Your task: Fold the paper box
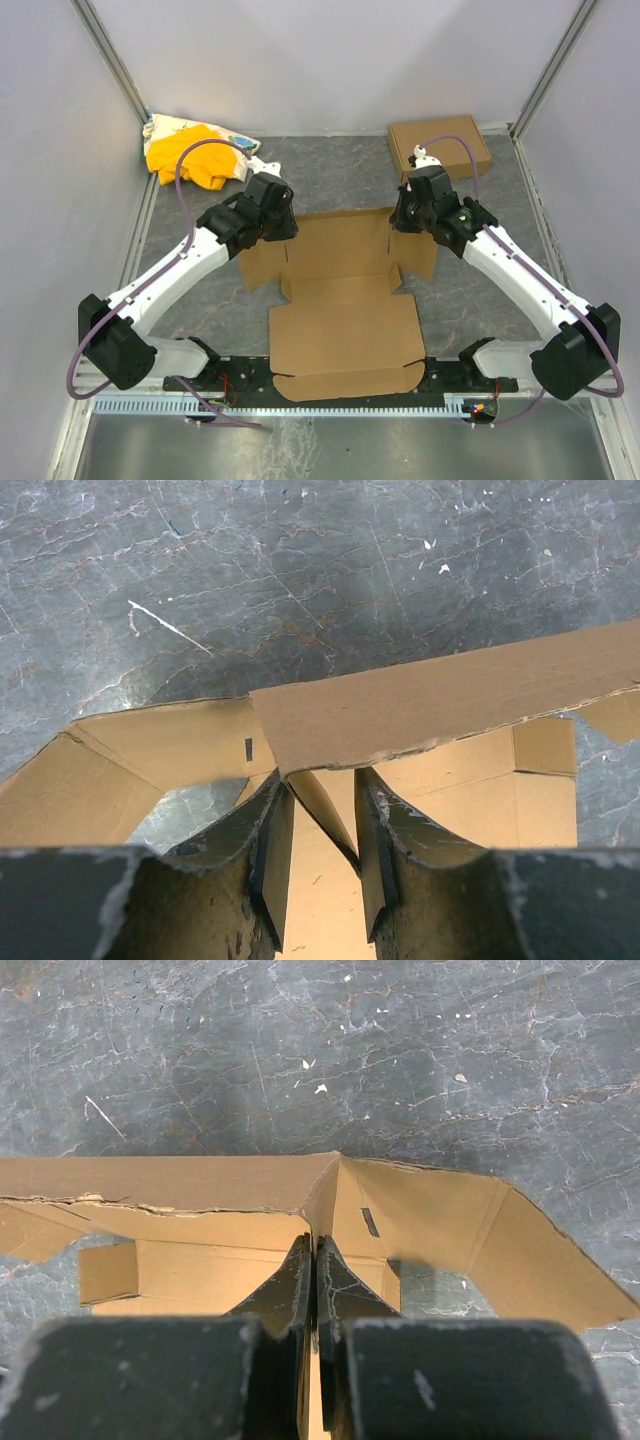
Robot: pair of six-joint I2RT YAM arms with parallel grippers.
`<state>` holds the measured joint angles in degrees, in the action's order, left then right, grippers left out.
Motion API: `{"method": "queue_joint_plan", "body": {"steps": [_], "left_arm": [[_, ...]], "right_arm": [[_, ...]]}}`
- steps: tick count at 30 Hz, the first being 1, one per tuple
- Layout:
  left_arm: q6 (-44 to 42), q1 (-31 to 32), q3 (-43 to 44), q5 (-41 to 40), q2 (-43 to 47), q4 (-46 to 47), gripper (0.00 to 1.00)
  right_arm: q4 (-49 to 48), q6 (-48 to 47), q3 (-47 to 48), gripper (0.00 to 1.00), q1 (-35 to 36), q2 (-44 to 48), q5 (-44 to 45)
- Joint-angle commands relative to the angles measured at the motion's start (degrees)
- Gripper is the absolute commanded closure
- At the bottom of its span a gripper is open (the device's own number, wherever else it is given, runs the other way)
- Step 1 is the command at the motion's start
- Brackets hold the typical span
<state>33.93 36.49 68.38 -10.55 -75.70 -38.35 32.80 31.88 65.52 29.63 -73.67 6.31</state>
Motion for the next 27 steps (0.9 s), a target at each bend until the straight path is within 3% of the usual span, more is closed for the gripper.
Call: {"method": "queue_joint_plan", "body": {"steps": [1, 8, 18, 22, 27], "left_arm": [[2.1, 0.4, 0.3, 0.5, 3.1, 2.9, 0.63], [1.6, 0.4, 1.0, -2.2, 6.4, 0.1, 0.61], [-1.3, 0.4, -1.4, -5.9, 15.5, -1.2, 0.50], [-3.0, 0.5, -3.1, -3.1, 19.7, 5.4, 0.48], [-9.5, 0.5, 0.4, 4.7, 17.7, 9.8, 0.48]], "right_arm": [[-2.1, 0.4, -0.5, 0.98, 0.6, 2.8, -0.6], [-1.2, 0.0, 0.2, 0.98, 0.7, 3.7, 0.5], [-2.7, -2.5, -0.7, 0.98, 0.7, 4.0, 1.5], [-7.5, -5.4, -4.4, 0.98, 0.6, 6.3, -1.5], [-12.2, -12.3, -11.0, 0.96, 0.6, 10.3, -5.8]]}}
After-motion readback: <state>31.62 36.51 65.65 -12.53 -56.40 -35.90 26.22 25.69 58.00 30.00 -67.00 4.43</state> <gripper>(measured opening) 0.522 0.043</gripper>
